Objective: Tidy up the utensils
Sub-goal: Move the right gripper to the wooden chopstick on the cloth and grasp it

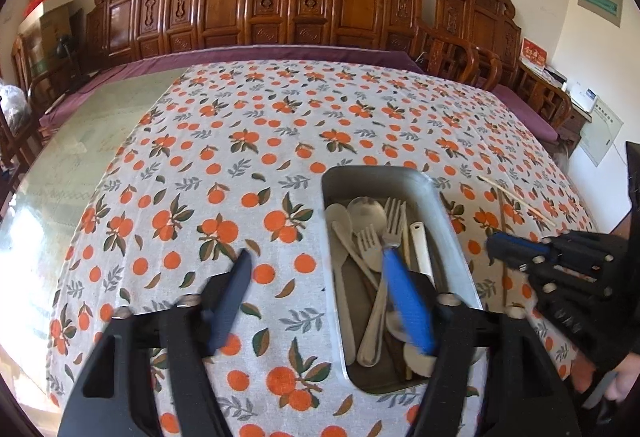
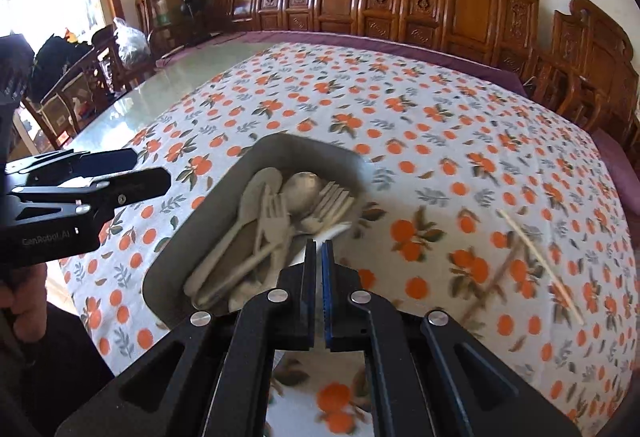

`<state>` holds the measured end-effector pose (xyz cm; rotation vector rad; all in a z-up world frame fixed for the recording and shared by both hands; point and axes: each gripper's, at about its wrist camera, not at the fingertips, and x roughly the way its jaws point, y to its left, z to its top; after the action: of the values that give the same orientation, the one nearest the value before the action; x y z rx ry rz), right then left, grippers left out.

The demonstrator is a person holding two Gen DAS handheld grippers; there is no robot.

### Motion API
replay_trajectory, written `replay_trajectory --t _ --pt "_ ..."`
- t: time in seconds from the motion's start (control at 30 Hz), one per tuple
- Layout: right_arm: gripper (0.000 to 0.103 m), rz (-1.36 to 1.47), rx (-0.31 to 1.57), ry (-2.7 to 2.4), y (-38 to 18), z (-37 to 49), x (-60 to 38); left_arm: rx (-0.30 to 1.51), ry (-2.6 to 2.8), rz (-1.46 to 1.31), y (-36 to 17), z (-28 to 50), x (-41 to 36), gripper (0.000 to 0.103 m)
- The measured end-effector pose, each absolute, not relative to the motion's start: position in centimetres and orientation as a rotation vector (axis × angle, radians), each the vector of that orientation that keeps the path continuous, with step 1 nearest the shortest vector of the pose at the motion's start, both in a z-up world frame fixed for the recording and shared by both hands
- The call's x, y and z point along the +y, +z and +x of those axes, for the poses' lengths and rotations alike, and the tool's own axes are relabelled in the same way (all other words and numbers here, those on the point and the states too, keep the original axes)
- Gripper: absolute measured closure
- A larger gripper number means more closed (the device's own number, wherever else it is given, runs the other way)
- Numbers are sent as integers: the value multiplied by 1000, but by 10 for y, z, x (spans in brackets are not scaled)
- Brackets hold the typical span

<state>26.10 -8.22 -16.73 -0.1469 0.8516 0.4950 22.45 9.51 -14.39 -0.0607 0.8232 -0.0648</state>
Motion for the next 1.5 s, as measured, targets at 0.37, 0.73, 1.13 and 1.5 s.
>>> replay_trajectory --t 0.37,0.73,1.13,1.5 --pt "99 -170 820 465 -156 255 -157 810 -137 -13 -146 225 60 20" --pt "84 -159 870 330 -200 306 -238 814 -216 25 -147 229 16 20" --pt "74 -123 932 336 -243 365 -278 831 -257 25 -150 236 -12 20" --pt "74 -157 951 359 -251 379 -272 844 -286 46 -154 236 -43 20"
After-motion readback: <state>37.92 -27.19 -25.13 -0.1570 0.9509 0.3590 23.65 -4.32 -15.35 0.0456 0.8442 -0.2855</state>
